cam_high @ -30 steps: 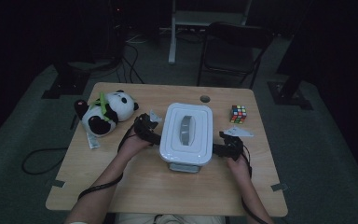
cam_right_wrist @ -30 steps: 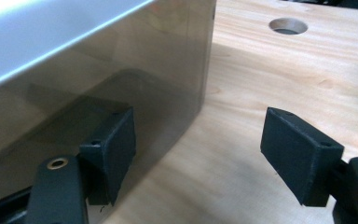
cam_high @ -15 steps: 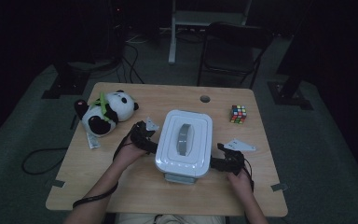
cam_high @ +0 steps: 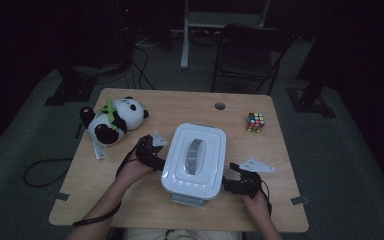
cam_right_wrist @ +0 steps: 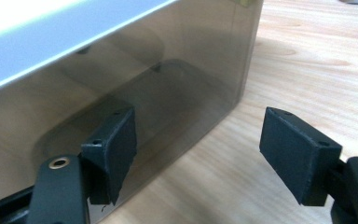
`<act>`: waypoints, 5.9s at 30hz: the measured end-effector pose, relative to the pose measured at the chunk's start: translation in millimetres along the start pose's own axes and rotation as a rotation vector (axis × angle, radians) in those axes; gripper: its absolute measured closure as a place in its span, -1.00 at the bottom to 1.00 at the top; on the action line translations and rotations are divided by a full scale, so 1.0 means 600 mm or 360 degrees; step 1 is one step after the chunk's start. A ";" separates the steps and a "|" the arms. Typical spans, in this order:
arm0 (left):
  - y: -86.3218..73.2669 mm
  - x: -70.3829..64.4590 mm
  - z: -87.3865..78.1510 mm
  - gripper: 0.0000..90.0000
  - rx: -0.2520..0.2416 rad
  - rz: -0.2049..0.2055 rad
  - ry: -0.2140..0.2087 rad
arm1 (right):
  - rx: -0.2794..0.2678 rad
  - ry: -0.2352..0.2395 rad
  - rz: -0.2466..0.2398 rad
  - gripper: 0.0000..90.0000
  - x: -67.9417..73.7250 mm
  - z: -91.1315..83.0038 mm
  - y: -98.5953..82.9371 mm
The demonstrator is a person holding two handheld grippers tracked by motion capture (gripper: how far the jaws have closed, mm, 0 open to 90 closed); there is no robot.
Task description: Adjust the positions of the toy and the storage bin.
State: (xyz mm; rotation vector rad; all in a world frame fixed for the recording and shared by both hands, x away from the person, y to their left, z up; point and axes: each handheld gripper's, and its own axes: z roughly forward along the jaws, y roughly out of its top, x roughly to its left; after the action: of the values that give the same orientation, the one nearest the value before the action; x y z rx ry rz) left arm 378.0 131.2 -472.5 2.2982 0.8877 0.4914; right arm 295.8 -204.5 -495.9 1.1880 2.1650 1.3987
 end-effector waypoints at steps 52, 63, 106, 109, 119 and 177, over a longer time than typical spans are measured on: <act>-0.109 0.029 -0.009 -0.92 0.0037 -0.0175 -0.0088 | -0.0044 -0.0611 0.0323 -0.73 -0.224 0.024 0.063; -0.131 0.024 -0.019 -0.92 0.0053 -0.0184 -0.0082 | -0.0017 -0.0751 0.0375 -0.73 -0.273 0.057 0.097; -0.160 0.026 -0.025 -0.93 -0.0031 -0.0216 -0.0028 | 0.0214 -0.0777 0.0370 -0.26 -0.306 0.090 0.130; -0.160 0.027 -0.024 -0.93 -0.0031 -0.0217 -0.0028 | 0.0211 -0.0772 0.0352 -0.25 -0.296 0.076 0.127; -0.160 0.027 -0.025 -0.93 -0.0031 -0.0217 -0.0029 | 0.0181 -0.0747 0.0280 -0.25 -0.266 0.026 0.116; -0.161 0.024 -0.026 -0.93 -0.0029 -0.0248 0.0000 | 0.0199 -0.0752 0.0286 -0.26 -0.133 -0.161 -0.081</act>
State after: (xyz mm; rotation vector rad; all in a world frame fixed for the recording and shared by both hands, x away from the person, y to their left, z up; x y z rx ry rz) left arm 334.6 204.0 -523.8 2.1910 1.0483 0.4296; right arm 260.6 -333.6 -505.6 1.6032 1.8668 0.9266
